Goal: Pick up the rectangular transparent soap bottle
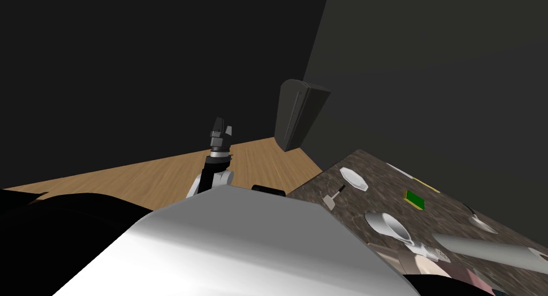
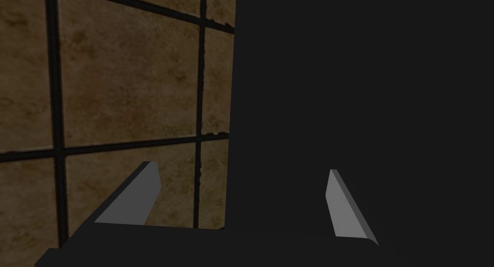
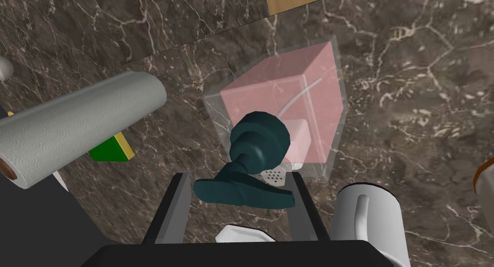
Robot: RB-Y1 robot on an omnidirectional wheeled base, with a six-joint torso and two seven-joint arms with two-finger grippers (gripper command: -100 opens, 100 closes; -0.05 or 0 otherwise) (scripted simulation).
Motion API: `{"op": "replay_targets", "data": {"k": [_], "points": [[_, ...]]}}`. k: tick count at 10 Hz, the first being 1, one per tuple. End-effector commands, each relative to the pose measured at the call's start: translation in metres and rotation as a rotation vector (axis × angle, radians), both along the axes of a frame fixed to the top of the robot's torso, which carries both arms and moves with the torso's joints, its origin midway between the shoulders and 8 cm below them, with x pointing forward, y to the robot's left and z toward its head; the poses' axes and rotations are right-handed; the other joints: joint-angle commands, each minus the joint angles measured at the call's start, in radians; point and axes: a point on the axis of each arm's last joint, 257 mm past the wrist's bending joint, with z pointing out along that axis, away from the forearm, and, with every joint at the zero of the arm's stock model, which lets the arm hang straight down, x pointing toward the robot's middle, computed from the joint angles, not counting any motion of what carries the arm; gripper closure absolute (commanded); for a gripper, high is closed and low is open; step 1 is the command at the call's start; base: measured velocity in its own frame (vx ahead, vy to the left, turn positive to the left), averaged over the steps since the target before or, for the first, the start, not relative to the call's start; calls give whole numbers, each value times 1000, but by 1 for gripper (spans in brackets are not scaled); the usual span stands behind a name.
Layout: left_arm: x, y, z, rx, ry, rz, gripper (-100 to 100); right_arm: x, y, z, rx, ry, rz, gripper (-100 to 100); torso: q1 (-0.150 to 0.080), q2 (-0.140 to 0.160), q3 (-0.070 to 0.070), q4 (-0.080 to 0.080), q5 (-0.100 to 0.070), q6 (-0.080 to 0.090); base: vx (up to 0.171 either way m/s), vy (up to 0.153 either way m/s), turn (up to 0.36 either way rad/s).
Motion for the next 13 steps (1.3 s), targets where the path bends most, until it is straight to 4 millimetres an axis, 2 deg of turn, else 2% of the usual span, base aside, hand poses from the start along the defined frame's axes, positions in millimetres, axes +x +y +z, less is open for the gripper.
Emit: {"op": "replay_targets", "data": {"k": [1, 3, 4, 6, 9, 10, 11, 12, 13], "points": [[0, 0, 0, 0, 0, 0, 0, -11, 4, -4, 10, 30, 5, 100, 0, 0, 0, 0, 0, 0, 28, -6, -37], [0, 0, 0, 0, 0, 0, 0, 4, -1, 7, -10, -10, 14, 100, 0, 0, 0, 0, 0, 1, 25, 2, -39], [0, 0, 0, 0, 0, 0, 0, -9, 3, 3, 2, 23, 16, 100, 0, 0, 0, 0, 1, 0, 32, -3, -40], [0, 0, 0, 0, 0, 0, 0, 3, -2, 13, -19, -9, 24, 100, 1, 0, 0, 0, 0, 0, 27, 5, -34], [0, 0, 0, 0, 0, 0, 0, 3, -3, 20, -31, -6, 32, 100, 1, 0, 0, 0, 1, 1, 22, -1, -34], [0, 0, 0, 0, 0, 0, 0, -5, 0, 18, -23, 8, 30, 100, 2, 0, 0, 0, 1, 0, 40, 2, -82], [0, 0, 0, 0, 0, 0, 0, 2, -5, 28, -45, -6, 39, 100, 2, 0, 0, 0, 1, 1, 38, 7, -56], [0, 0, 0, 0, 0, 0, 0, -1, -2, 24, -36, -1, 34, 100, 2, 0, 0, 0, 2, -1, 13, 2, -6], [0, 0, 0, 0, 0, 0, 0, 0, -3, 25, -37, -2, 33, 0, 2, 0, 0, 0, 1, -1, 0, 0, 0]]}}
